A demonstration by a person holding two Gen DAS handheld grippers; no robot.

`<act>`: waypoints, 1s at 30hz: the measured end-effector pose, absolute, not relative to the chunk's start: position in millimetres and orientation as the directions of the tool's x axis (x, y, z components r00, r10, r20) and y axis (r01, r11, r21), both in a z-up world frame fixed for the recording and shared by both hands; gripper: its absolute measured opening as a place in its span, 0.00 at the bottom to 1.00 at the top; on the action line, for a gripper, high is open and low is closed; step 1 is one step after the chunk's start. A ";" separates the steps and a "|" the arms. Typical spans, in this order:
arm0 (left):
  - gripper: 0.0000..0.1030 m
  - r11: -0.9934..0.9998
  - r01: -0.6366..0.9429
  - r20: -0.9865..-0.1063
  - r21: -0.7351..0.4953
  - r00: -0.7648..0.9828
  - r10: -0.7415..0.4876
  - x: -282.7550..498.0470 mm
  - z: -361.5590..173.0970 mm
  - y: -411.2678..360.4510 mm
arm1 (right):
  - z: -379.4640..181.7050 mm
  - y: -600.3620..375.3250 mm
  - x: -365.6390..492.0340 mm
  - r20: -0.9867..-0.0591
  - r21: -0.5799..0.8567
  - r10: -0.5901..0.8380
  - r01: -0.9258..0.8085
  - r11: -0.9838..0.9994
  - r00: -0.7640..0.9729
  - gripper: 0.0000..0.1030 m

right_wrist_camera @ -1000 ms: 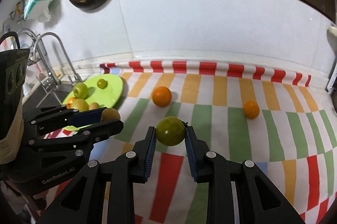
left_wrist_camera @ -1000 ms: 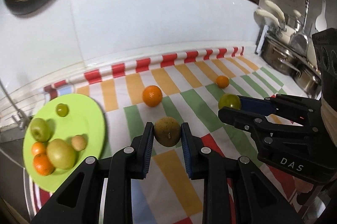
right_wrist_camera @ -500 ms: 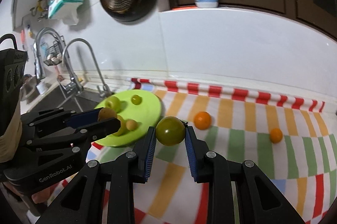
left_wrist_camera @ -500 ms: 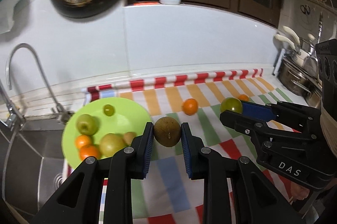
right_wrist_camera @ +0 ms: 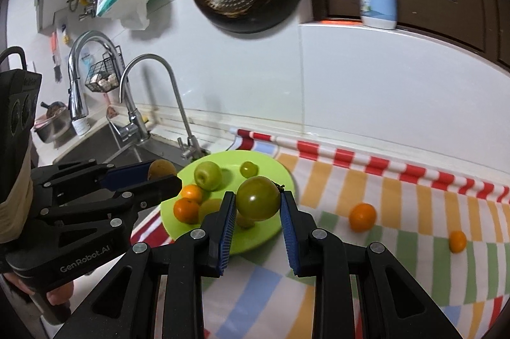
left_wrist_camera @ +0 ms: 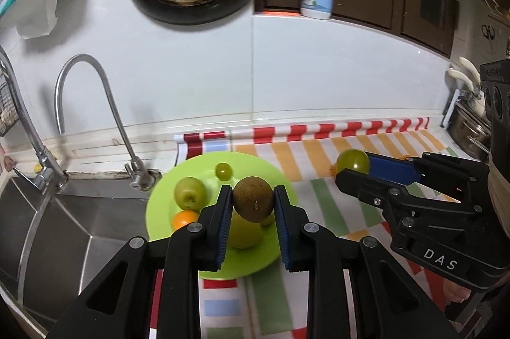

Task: Organize fruits
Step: 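Lower both fruits onto the plate and open both tools, then move both tools back toward the two oranges on the cloth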

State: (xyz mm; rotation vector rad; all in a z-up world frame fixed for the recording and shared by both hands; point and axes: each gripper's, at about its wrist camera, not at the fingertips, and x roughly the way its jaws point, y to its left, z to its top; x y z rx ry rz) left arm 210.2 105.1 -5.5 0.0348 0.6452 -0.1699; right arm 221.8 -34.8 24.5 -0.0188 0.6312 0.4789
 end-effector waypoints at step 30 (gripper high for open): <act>0.30 0.988 0.141 -0.674 -0.061 0.724 -0.144 270.3 -55.5 147.6 | -32.3 20.9 301.5 -0.681 0.135 0.420 -0.460 0.877 0.600 0.30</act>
